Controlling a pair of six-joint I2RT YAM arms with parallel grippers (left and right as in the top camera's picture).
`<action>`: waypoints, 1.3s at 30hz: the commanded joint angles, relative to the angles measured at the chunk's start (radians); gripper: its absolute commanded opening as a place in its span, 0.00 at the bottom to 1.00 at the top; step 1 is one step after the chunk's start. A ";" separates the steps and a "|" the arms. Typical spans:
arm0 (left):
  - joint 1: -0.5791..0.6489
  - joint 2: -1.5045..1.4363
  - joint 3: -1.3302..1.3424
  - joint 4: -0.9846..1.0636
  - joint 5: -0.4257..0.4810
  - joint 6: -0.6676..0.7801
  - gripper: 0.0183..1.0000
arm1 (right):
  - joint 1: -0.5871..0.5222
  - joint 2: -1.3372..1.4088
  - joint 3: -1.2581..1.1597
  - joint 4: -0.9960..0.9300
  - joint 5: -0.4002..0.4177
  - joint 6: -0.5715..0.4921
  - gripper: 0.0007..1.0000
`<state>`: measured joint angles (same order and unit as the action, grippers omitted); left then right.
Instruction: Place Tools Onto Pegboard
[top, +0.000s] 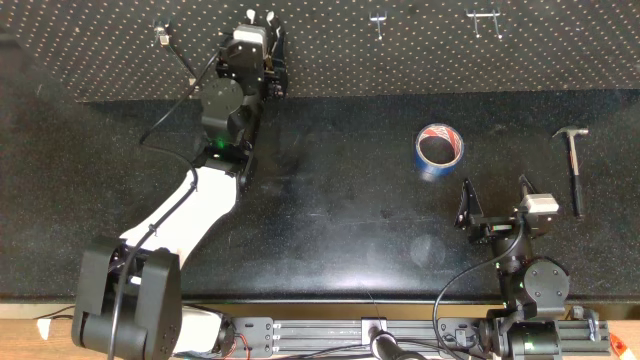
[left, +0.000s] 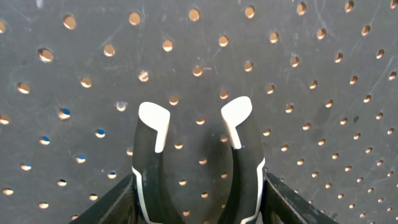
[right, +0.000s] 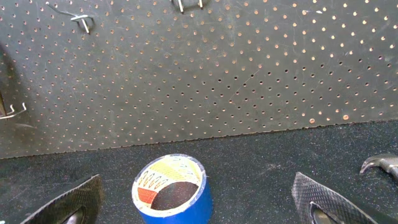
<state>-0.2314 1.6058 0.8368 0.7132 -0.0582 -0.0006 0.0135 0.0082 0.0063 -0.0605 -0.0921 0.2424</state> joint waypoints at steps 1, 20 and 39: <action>0.002 0.005 0.029 -0.013 0.015 0.010 0.01 | 0.005 -0.007 -0.002 -0.005 -0.016 0.011 0.99; 0.001 0.005 0.029 -0.164 0.041 0.010 0.01 | 0.005 -0.007 -0.002 -0.005 -0.016 0.011 0.99; 0.025 -0.138 0.029 -0.208 -0.009 0.010 1.00 | 0.005 -0.007 -0.002 -0.005 -0.016 0.011 0.99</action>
<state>-0.2283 1.5517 0.8425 0.5499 -0.0448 0.0032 0.0135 0.0082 0.0063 -0.0605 -0.0921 0.2424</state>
